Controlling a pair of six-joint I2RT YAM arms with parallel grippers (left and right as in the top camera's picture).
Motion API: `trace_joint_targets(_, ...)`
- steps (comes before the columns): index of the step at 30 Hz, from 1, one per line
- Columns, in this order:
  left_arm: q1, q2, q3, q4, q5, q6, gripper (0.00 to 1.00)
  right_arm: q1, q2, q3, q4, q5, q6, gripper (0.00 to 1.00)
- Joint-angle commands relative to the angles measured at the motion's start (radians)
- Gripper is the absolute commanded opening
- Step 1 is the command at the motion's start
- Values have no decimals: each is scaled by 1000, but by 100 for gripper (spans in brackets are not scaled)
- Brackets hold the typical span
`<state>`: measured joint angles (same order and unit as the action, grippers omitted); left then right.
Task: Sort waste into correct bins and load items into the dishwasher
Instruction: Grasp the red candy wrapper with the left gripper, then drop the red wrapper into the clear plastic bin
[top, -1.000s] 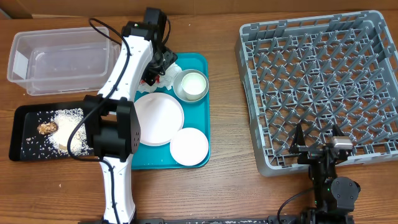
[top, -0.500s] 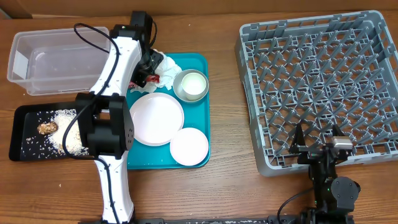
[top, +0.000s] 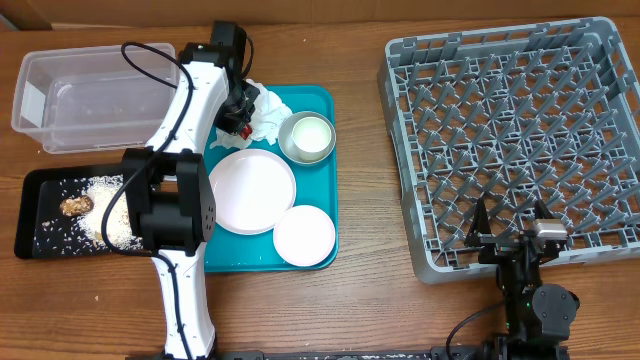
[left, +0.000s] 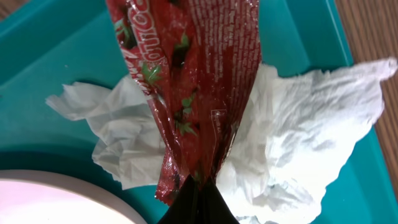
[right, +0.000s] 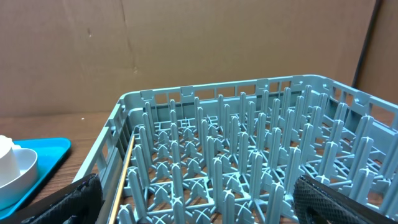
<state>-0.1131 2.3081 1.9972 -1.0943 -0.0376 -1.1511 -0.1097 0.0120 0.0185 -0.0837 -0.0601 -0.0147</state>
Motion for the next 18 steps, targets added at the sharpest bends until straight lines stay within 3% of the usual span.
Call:
trace_joint_targets(1, 3, -40, 24, -8, 62, 83, 4, -3, -9, -10, 3, 7, -1, 100)
trace_joint_targets(8, 8, -216, 119, -4, 24, 120, 4, -3, -9, -10, 3, 7, -1, 100)
trace_joint_targets(18, 45, -351, 128, 52, -296, 206, 4, -3, -9, -10, 3, 6, -1, 100)
